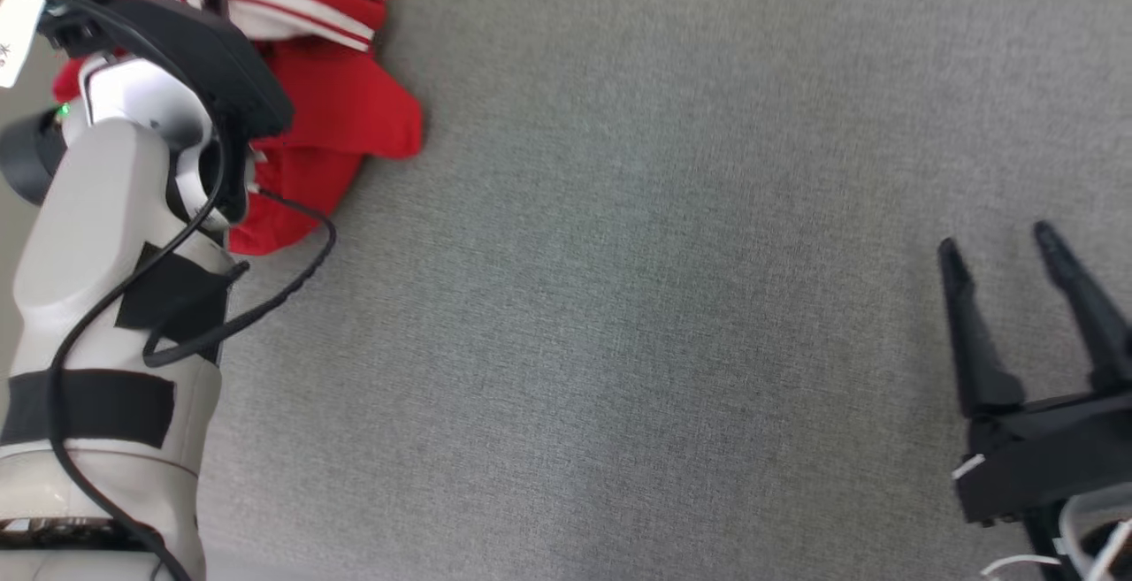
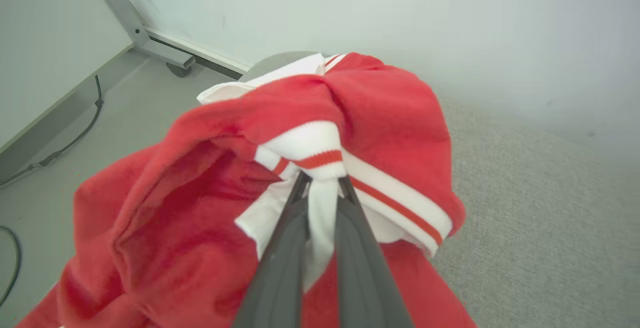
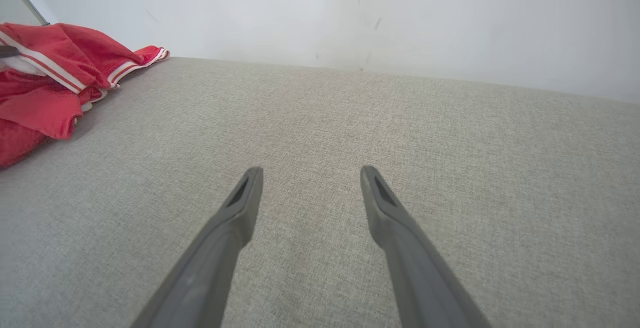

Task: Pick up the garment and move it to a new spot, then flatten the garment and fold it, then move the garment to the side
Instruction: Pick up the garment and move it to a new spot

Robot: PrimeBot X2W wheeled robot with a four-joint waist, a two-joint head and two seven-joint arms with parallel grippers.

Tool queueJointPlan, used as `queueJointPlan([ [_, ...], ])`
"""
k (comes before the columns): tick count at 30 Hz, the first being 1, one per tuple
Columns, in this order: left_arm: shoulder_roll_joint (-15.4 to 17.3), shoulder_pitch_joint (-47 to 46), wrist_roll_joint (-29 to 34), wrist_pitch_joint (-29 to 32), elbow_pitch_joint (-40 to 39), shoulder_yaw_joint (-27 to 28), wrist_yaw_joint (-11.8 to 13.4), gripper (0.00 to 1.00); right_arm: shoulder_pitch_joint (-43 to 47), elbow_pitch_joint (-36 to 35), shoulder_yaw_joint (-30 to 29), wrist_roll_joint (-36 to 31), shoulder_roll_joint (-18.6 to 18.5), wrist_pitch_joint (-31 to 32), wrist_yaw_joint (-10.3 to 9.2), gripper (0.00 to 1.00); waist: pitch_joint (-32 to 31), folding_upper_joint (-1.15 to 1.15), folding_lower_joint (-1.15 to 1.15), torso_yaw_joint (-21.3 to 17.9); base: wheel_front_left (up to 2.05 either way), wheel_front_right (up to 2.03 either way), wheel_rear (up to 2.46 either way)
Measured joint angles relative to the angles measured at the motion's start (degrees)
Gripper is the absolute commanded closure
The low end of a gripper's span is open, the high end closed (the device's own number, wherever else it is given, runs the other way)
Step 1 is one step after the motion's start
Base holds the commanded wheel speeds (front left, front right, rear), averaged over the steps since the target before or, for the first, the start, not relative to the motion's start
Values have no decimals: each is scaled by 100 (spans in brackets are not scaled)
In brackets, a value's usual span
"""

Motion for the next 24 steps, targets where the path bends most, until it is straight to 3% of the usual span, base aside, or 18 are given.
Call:
queueJointPlan([
  [7, -46, -36, -8, -344, -152, -14, -21, 100, -109, 412, 121, 141, 387, -231, -1, 0, -488, 0, 0, 7, 0, 0, 0],
  [12, -46, -155, 76, -494, -261, -175, -168, 100, -110, 762, 190, 176, 601, -431, -1, 0, -877, -1, -1, -57, 0, 0, 0],
  [24, -342, -94, 188, -568, -407, -754, -806, 100, -161, 1496, 509, 327, 932, -812, -1, 0, -1767, -1, -1, -585, 0, 0, 0],
])
